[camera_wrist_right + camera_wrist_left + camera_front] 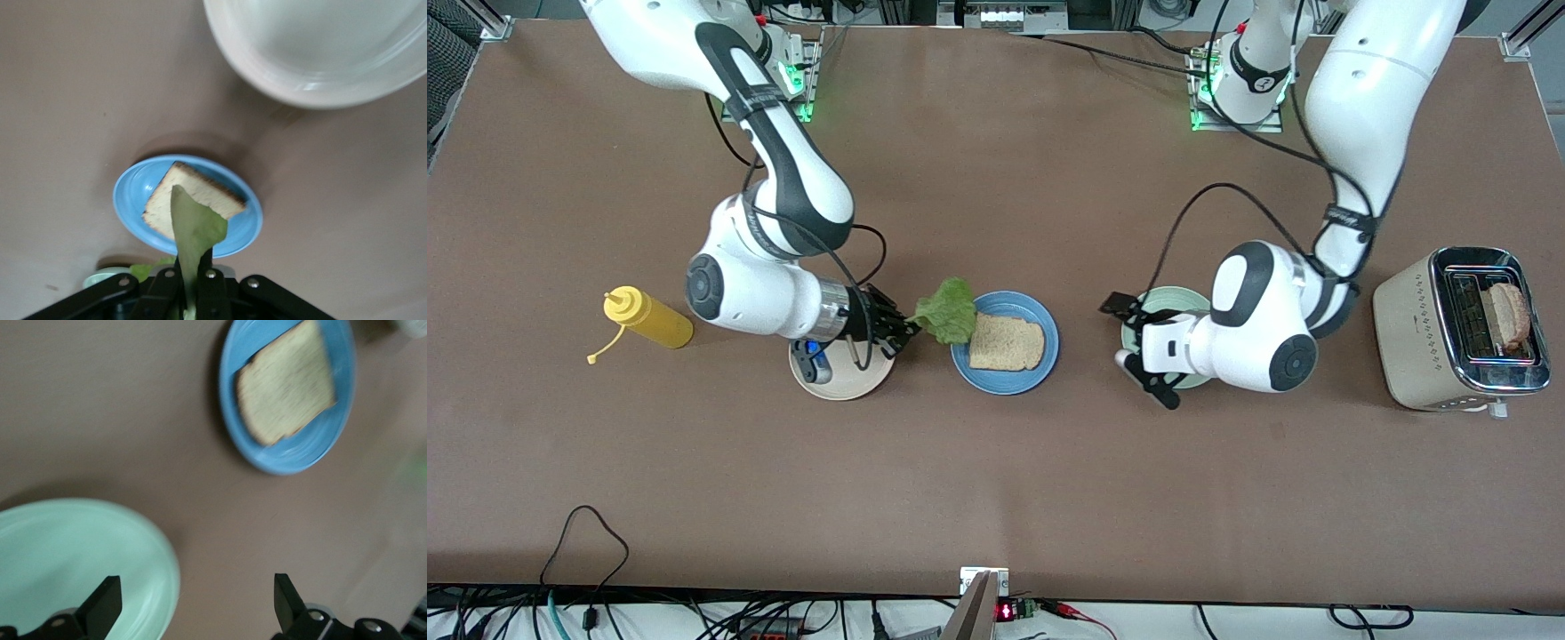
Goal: Make sandwich in blue plate with both arms
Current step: 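Place the lettuce on the bread with the right gripper while the left gripper withdraws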
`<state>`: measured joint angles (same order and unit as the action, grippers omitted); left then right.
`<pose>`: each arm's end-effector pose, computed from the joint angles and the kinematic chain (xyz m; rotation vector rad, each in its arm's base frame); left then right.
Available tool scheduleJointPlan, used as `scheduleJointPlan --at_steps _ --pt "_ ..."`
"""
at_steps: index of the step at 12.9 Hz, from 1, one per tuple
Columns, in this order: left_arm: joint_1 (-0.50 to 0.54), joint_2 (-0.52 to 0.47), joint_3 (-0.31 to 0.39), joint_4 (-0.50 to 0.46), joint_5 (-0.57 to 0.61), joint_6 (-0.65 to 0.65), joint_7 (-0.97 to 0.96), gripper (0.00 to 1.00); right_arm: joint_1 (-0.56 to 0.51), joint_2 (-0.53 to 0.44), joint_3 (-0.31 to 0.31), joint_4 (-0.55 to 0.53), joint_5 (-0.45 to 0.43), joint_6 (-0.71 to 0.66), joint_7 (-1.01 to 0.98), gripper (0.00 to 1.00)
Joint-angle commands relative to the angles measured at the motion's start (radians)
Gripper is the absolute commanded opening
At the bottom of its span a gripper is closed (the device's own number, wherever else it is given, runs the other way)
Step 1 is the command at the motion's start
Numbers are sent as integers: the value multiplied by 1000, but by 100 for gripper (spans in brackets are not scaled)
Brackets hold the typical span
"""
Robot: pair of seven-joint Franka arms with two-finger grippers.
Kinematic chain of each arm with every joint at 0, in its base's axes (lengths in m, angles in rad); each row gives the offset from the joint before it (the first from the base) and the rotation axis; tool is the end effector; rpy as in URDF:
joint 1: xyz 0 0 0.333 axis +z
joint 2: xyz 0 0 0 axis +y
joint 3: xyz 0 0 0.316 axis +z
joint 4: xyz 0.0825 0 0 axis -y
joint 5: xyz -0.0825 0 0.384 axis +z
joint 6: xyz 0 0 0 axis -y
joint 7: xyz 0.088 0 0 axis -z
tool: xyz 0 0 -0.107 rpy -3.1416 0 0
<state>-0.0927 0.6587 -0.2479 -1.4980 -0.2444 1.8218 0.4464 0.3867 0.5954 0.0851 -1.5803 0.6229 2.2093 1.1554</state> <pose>0.6380 -0.2207 0.2746 2.5669 -0.8807 -0.4098 0.6219 0.3295 0.3012 -2.3163 1.3753 0.5250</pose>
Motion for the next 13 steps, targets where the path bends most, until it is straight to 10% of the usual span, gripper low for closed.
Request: scheduleJointPlan --at_steps 1,5,10,11,13 --pt "-4 -86 18 -21 243 -88 -21 100 73 111 -1 106 26 105 128 0" --pt "36 -177 19 51 532 -185 -5 100 145 231 1 152 29 271 190 0" --pt "157 -177 25 289 528 -257 -66 100 162 279 1 152 28 334 178 5" --pt "180 -177 27 317 528 -257 -134 100 162 277 1 152 28 334 175 46" --pt "189 -210 28 311 528 -271 -191 100 161 273 1 152 23 334 172 86"
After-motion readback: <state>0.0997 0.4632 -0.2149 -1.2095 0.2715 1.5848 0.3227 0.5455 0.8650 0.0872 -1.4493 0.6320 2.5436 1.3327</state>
